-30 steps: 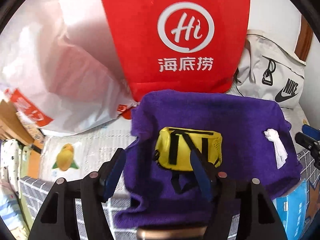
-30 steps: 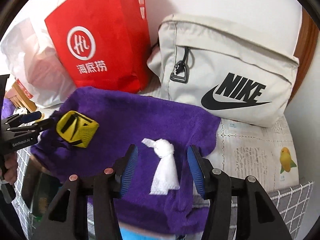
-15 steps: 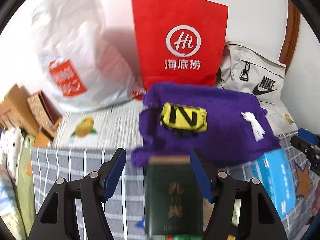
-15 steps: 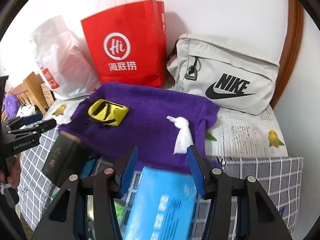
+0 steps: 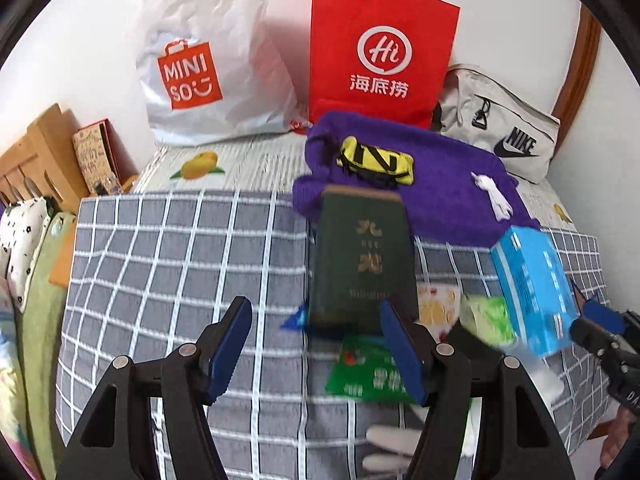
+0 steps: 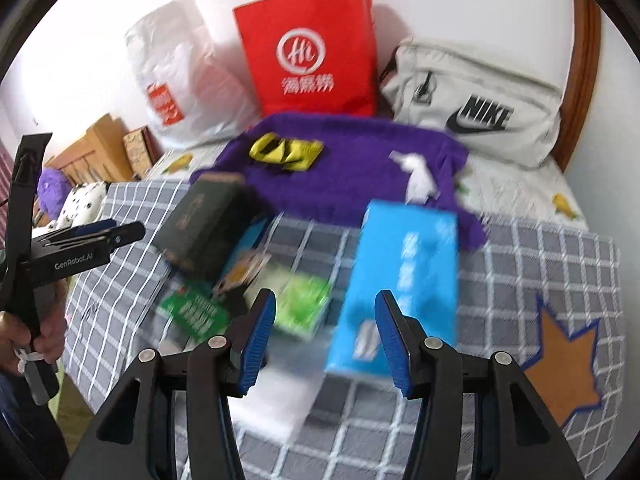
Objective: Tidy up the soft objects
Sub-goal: 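Grasp the black watch strap with the right tool while the left tool returns to the items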
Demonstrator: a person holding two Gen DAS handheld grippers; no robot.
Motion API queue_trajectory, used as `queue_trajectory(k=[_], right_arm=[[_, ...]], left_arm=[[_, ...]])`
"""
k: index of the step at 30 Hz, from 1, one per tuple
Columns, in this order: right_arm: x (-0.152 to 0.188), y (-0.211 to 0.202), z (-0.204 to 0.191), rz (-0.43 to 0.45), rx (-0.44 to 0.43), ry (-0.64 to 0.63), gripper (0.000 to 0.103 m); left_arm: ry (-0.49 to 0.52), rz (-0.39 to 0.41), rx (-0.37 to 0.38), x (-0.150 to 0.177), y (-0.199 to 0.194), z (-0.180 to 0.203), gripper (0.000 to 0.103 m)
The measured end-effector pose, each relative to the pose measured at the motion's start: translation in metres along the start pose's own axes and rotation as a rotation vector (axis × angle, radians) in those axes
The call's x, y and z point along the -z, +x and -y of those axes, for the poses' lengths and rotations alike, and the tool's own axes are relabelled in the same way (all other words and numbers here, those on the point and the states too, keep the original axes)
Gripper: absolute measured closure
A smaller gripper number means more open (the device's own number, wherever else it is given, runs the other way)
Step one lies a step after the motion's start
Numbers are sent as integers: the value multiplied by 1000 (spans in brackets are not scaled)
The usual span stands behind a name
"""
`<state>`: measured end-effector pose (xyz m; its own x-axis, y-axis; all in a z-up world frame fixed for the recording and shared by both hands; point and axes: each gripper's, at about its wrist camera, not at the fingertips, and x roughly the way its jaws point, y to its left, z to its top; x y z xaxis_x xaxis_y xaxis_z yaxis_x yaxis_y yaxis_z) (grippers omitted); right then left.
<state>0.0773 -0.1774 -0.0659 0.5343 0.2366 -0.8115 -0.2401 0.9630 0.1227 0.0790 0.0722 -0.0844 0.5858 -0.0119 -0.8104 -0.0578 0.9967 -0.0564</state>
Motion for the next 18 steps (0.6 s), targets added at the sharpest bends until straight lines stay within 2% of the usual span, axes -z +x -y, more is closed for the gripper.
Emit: queue_trajectory(k=[3, 9, 16, 18], right_arm=[[10, 6, -17, -22, -50, -29, 51], [14, 33, -49, -78, -81, -118, 51], [13, 67, -64, -150, -85, -162, 51], [13, 73, -67, -170, -87, -177, 55]], left_arm=[[-17, -10, 3, 10, -2, -2, 38], [-36, -24, 13, 23, -5, -14, 38], [-93, -45, 12, 30, -1, -34, 38], [-95, -48, 11, 31, 1, -36, 38]])
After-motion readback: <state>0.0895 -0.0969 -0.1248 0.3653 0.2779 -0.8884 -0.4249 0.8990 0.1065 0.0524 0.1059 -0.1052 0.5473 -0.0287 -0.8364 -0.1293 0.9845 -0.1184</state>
